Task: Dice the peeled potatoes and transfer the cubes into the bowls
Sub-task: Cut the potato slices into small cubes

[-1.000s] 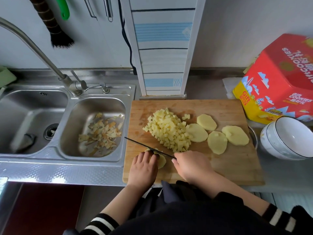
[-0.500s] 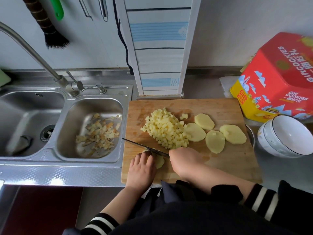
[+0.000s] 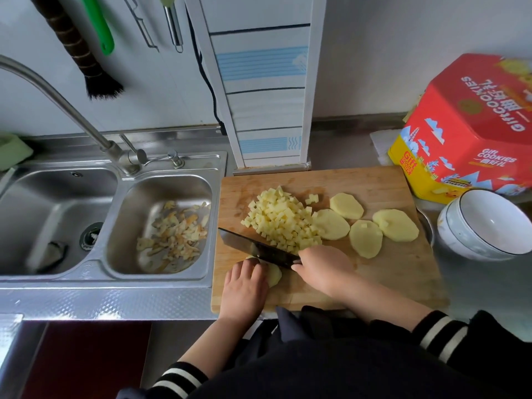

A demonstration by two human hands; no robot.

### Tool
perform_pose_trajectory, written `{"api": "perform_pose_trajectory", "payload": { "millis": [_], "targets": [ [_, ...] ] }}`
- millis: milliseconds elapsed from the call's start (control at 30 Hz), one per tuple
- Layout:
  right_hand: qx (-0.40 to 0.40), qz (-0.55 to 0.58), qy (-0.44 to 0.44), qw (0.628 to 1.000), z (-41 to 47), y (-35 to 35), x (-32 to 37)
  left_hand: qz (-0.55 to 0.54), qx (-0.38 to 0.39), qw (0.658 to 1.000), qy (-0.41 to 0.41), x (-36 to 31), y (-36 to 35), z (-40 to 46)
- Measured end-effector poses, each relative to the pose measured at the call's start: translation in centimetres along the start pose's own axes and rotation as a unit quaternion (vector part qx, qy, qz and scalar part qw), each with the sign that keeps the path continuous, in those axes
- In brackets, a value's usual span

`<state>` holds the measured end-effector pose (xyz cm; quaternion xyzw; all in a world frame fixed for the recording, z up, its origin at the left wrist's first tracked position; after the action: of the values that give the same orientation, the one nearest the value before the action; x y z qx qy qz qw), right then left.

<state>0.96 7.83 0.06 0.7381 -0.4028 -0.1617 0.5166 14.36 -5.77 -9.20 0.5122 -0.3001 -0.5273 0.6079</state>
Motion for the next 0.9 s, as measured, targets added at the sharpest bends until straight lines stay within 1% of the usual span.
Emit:
{"api": "perform_pose_trajectory", "payload": {
  "millis": [100, 167, 300, 333, 367, 400, 467, 500, 533, 567, 600, 633, 700, 767, 800, 833, 867, 900],
  "targets": [
    [-0.035, 0.037, 0.005, 0.999, -1.0, -0.7, -0.5, -0.011, 0.013, 1.000, -0.017, 0.0, 0.6, 0.4],
    [-0.063, 0.049, 0.006, 0.997, -1.6, -0.5, -0.7, -0.039, 0.011, 0.999, -0.006, 0.2, 1.0, 0.5],
    [-0.152, 0.033, 0.022, 0.988, -2.8, 0.2, -1.7, -0.140, -0.039, 0.989, 0.040, 0.7, 2.4, 0.2],
    [-0.177, 0.035, 0.032, 0.983, -3.0, 0.1, -1.8, -0.167, -0.063, 0.981, 0.071, 0.9, 3.0, 0.1],
    [-0.199, 0.045, 0.040, 0.978, -3.3, -0.1, -1.9, -0.201, -0.088, 0.967, 0.128, 1.2, 3.6, 0.1],
    [-0.217, 0.062, 0.043, 0.973, -3.5, -0.3, -2.0, -0.237, -0.112, 0.943, 0.207, 1.4, 4.5, 0.4],
    [-0.224, 0.083, 0.047, 0.970, -3.9, -0.4, -2.2, -0.288, -0.150, 0.871, 0.369, 2.5, 6.5, 1.6],
    [-0.223, 0.086, 0.050, 0.970, -4.1, -0.4, -2.2, -0.294, -0.168, 0.842, 0.419, 3.5, 7.5, 2.6],
    [-0.221, 0.086, 0.053, 0.970, -4.2, -0.4, -2.2, -0.286, -0.187, 0.829, 0.444, 4.4, 8.8, 3.6],
    [-0.218, 0.083, 0.055, 0.971, -4.2, -0.4, -2.2, -0.272, -0.198, 0.827, 0.451, 5.3, 10.1, 4.9],
    [-0.209, 0.077, 0.056, 0.973, -4.2, -0.4, -2.2, -0.267, -0.197, 0.833, 0.442, 6.0, 11.4, 6.3],
    [-0.199, 0.068, 0.058, 0.976, -4.2, -0.5, -2.1, -0.273, -0.181, 0.847, 0.418, 6.5, 12.6, 7.7],
    [-0.177, 0.049, 0.068, 0.981, -4.1, -0.9, -1.9, -0.298, -0.100, 0.883, 0.348, 6.8, 14.3, 10.6],
    [-0.157, 0.030, 0.073, 0.985, -4.1, -1.1, -1.9, -0.292, 0.028, 0.923, 0.247, 6.1, 14.5, 13.4],
    [-0.148, 0.022, 0.076, 0.986, -4.0, -1.2, -1.9, -0.264, 0.104, 0.941, 0.186, 5.3, 14.1, 14.6],
    [-0.141, 0.014, 0.084, 0.986, -4.0, -1.3, -1.9, -0.222, 0.178, 0.950, 0.128, 4.6, 13.3, 15.3],
    [-0.137, 0.008, 0.092, 0.986, -4.0, -1.4, -1.9, -0.188, 0.247, 0.947, 0.080, 3.4, 12.5, 15.9],
    [-0.133, 0.003, 0.097, 0.986, -4.0, -1.5, -1.8, -0.163, 0.309, 0.936, 0.040, 2.4, 11.4, 16.1]
  ]
}}
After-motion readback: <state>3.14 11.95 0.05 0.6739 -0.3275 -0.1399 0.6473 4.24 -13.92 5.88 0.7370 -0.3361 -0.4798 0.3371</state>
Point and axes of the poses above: each hand's wrist, its own z-axis towards the middle knuckle, its own y-axis out of the back of the hand, x = y × z, the point moved 1 cm from there along z, towards the middle knuckle, and after that the axes turned 8 degrees about -x, right-handed, at the moved point
